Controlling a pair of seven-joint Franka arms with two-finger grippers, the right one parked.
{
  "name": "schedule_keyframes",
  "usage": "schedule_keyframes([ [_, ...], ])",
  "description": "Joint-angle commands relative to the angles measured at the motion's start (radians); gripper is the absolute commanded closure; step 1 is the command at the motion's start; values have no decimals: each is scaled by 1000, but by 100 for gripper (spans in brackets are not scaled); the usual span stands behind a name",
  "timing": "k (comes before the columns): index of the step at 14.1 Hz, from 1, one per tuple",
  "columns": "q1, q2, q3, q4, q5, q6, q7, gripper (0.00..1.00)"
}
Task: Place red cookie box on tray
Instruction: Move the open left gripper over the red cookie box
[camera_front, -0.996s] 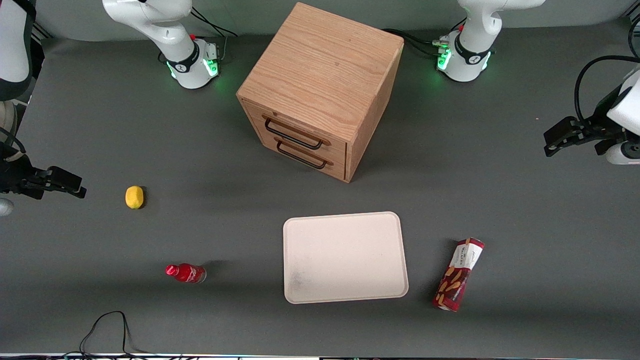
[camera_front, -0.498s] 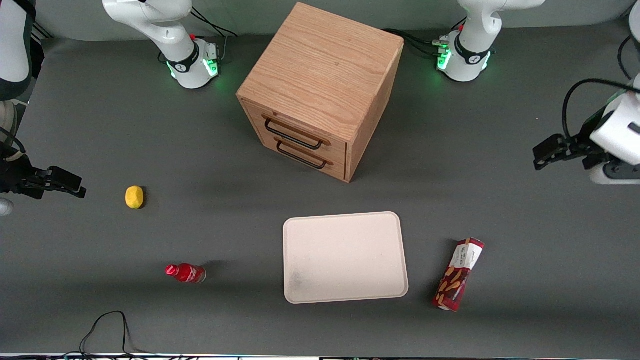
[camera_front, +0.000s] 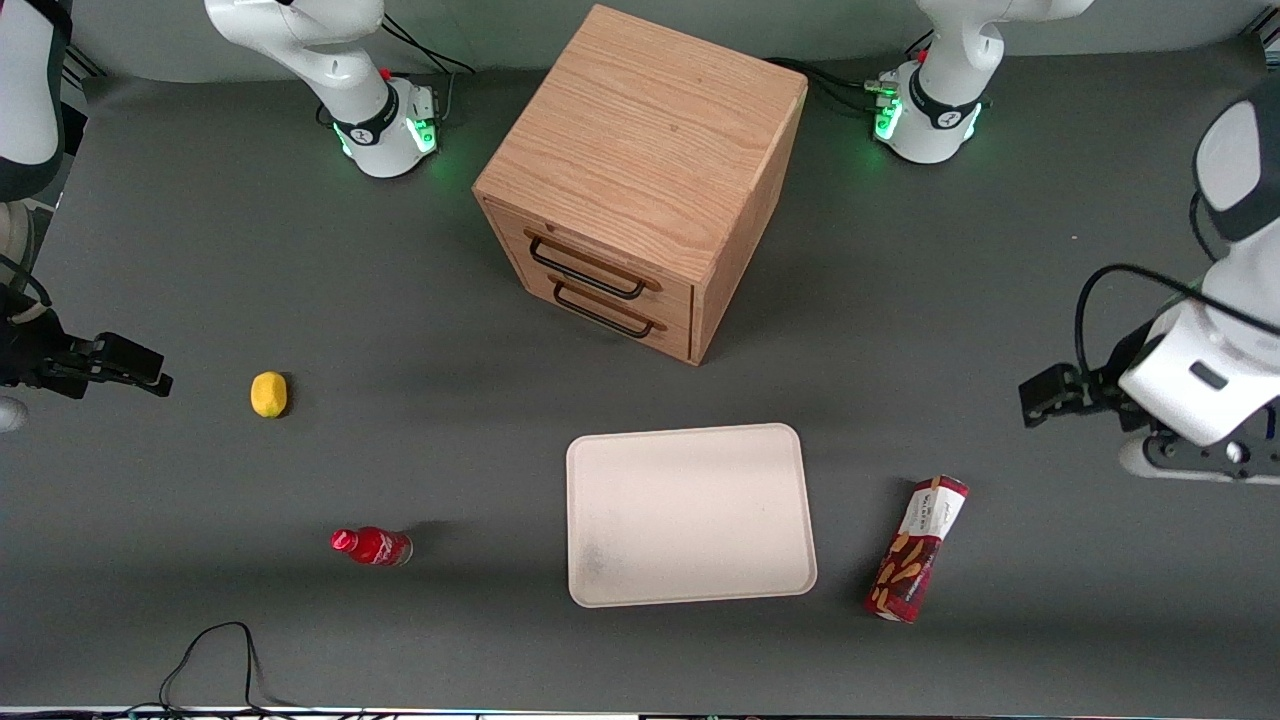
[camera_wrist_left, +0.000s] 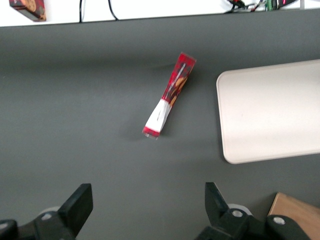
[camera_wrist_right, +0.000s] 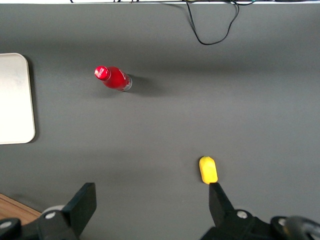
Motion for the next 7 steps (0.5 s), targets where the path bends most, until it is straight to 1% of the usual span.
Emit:
schedule_keyframes([
  [1,-26,145,10,207,1,-35,-42,0],
  [3,-32,173,15,231,3,-25,-44,0],
  [7,-37,172,9,216,7,1,-34,0],
])
